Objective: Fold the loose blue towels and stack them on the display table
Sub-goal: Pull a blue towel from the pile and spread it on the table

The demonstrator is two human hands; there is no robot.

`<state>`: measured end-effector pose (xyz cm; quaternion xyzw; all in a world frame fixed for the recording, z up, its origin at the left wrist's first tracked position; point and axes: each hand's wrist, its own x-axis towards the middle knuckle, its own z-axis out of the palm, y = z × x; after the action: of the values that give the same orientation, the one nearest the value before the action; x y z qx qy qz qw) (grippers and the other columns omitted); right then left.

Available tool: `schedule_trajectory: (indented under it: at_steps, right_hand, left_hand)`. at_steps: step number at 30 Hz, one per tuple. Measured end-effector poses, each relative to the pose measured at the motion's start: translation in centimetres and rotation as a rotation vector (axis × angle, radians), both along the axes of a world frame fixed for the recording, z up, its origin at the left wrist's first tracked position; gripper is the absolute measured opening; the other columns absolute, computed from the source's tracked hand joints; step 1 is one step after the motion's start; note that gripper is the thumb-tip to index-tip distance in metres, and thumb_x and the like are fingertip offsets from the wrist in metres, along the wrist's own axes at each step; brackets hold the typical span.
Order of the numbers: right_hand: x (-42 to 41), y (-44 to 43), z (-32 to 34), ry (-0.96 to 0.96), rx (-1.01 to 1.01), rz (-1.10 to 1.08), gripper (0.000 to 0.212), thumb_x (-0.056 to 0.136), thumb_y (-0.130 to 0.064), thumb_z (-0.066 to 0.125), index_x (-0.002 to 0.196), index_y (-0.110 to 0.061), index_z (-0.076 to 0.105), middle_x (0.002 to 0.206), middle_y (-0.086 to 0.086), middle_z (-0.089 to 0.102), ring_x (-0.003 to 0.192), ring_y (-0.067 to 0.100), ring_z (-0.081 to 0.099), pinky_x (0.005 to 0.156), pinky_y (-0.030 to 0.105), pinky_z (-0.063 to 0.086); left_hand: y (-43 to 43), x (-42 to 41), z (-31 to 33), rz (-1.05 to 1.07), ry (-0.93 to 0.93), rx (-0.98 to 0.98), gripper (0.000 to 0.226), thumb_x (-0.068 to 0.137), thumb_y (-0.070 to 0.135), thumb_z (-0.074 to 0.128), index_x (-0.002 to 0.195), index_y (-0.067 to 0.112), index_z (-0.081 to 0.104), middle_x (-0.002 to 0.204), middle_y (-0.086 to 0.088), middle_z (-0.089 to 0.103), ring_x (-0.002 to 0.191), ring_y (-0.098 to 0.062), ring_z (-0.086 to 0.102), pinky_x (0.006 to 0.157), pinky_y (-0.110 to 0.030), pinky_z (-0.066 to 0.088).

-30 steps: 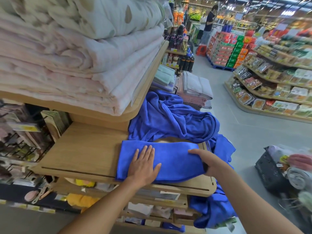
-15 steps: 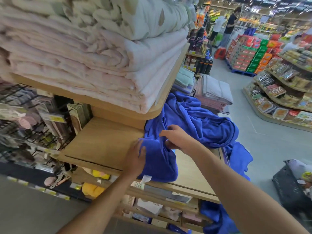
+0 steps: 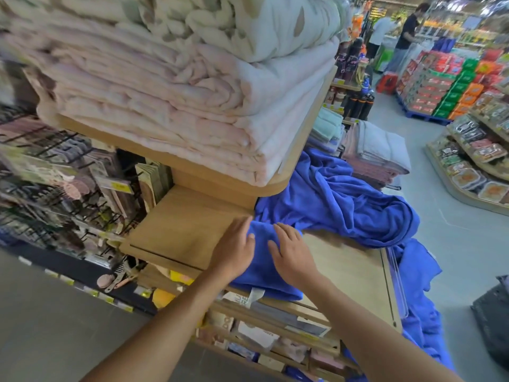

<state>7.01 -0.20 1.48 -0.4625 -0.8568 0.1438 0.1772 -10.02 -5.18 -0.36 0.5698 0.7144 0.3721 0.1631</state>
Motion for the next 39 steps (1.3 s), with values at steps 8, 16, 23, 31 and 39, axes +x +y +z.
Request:
schedule_trajectory:
  at_steps: [8,16,23,31,39]
  right_hand:
    - [1.6,-0.3,-5.1,-0.238,-0.009,-0.068,0.069,0.107,-0.052,0.027,0.163,-0.014,0.018,0.171,0.000,0.012,0.159,0.016,0.003,0.128,0.043,0.009]
    - [5.2,2.7,-3.4,0.146,-0.131,-0.171,0.051,0.110,-0.023,0.039,0.159,-0.009,0.031,0.167,0.006,0.026,0.156,0.022,0.019,0.127,0.035,0.012]
    - [6.6,3.6,-4.3,-0.175,0.023,-0.145,0.058,0.102,-0.046,0.014,0.159,-0.042,0.022,0.170,-0.010,0.014,0.157,0.018,0.013,0.120,0.054,0.023]
    - [5.2,5.5,-5.4,-0.293,-0.040,-0.142,0.063,0.097,-0.069,0.006,0.156,-0.051,0.021,0.170,-0.011,0.015,0.158,0.018,0.007,0.124,0.053,0.012]
    - [4.7,5.5,-5.1,-0.302,0.009,-0.134,0.063,0.097,-0.068,0.014,0.154,-0.046,0.027,0.169,-0.007,0.020,0.157,0.022,0.012,0.125,0.054,0.011]
  left_hand:
    - [0.7,3.4,-3.8,-0.142,0.475,-0.207,0.060,0.108,0.032,0.023,0.162,0.014,0.004,0.171,-0.002,0.000,0.157,-0.017,-0.004,0.127,-0.037,-0.001]
    - [1.9,7.9,-0.9,-0.022,0.356,-0.318,0.073,0.101,0.040,0.033,0.161,0.009,0.006,0.170,-0.007,0.002,0.157,-0.021,-0.004,0.126,-0.046,-0.001]
    - [0.6,9.1,-2.3,-0.058,0.540,-0.296,0.079,0.100,0.058,0.028,0.162,0.011,0.015,0.170,-0.005,0.005,0.157,-0.023,-0.004,0.124,-0.055,-0.005]
    - [-1.0,1.9,-2.8,-0.081,0.628,-0.325,0.083,0.096,0.068,0.013,0.163,0.019,0.006,0.170,0.000,-0.004,0.157,-0.020,-0.006,0.126,-0.048,-0.005]
    - [-0.8,-13.8,-2.3,0.021,0.610,-0.447,0.096,0.083,0.077,-0.002,0.163,0.022,0.002,0.170,0.004,-0.005,0.156,-0.015,-0.007,0.126,-0.044,-0.002]
